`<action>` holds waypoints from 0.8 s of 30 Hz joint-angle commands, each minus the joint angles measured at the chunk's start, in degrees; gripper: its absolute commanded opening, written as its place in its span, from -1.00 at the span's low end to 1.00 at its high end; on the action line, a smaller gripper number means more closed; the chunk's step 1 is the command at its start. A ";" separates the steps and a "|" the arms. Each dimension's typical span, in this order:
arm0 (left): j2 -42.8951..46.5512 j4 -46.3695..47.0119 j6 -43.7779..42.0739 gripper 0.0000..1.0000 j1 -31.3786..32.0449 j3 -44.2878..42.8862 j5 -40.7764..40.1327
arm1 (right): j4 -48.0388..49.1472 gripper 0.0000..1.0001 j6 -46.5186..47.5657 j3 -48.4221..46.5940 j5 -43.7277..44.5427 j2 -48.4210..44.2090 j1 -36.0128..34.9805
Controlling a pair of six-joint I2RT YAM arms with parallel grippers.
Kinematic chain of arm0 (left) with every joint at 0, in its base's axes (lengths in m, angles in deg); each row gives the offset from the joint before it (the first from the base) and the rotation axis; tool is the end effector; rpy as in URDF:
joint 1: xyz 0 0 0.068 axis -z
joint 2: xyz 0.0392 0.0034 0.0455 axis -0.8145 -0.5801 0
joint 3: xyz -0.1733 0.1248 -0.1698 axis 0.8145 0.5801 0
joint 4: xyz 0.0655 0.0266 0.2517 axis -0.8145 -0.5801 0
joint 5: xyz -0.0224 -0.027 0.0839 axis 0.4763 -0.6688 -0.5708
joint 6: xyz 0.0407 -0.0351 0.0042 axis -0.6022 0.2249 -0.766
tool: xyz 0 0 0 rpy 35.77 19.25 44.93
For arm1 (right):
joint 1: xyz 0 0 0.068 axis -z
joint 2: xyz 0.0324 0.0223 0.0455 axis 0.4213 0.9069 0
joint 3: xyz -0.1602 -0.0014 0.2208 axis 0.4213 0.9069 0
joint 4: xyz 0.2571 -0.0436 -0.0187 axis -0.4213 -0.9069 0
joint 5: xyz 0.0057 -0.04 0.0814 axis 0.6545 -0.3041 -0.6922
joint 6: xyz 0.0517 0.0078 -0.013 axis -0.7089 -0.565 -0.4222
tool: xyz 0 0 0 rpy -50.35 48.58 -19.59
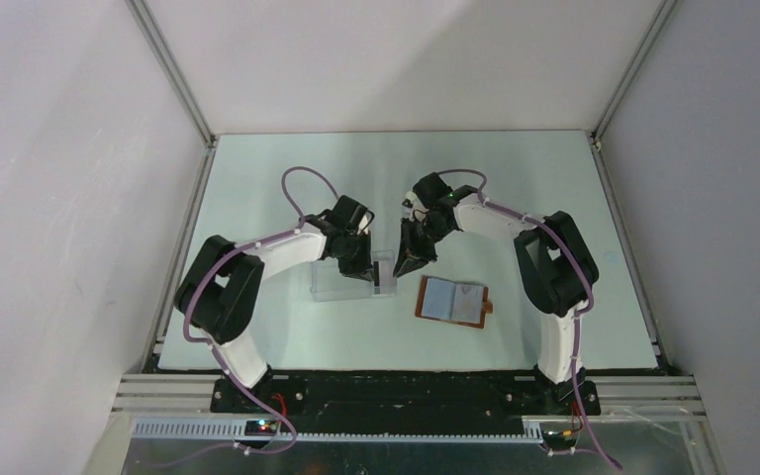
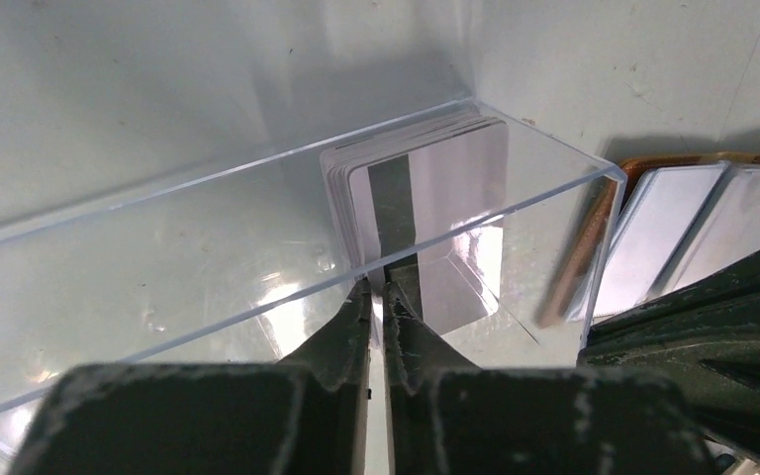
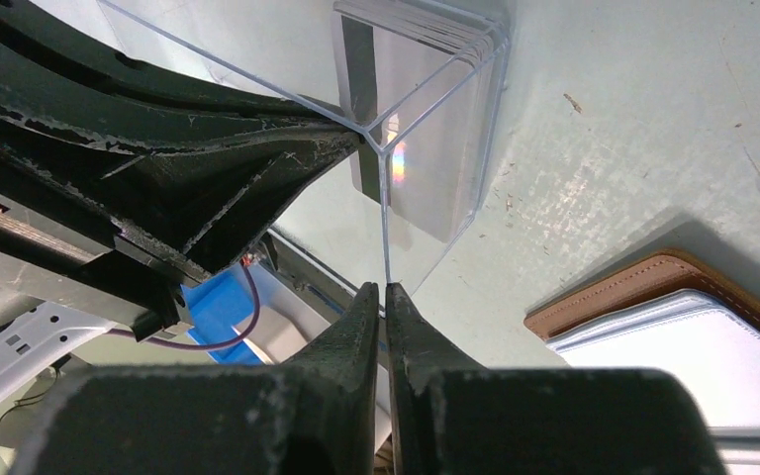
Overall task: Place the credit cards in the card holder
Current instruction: Pick up the credit card from the storage box.
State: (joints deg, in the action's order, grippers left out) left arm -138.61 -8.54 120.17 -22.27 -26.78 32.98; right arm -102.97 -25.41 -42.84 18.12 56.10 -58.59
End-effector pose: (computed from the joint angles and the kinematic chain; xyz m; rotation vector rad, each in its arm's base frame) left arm 0.2774 -0.1839 0.1670 0.0308 2.8320 -0.5861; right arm 0.3197 0.2382 0.1843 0.2224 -2.8918 -1.0692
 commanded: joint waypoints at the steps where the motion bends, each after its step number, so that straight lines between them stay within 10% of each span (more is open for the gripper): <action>1: 0.45 0.39 0.40 -0.88 1.42 -2.14 -0.98 | 0.05 -0.83 0.59 -1.17 -0.49 0.33 -0.45; 24: 5.03 -2.56 -0.55 -0.78 4.53 -5.14 -5.09 | 0.07 -0.85 0.49 -1.01 -0.62 0.58 -0.84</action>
State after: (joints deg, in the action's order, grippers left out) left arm -136.42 -12.36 119.51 -18.81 -29.49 27.21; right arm -103.41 -25.24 -42.84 18.19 56.19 -58.61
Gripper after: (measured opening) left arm 0.103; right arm 0.076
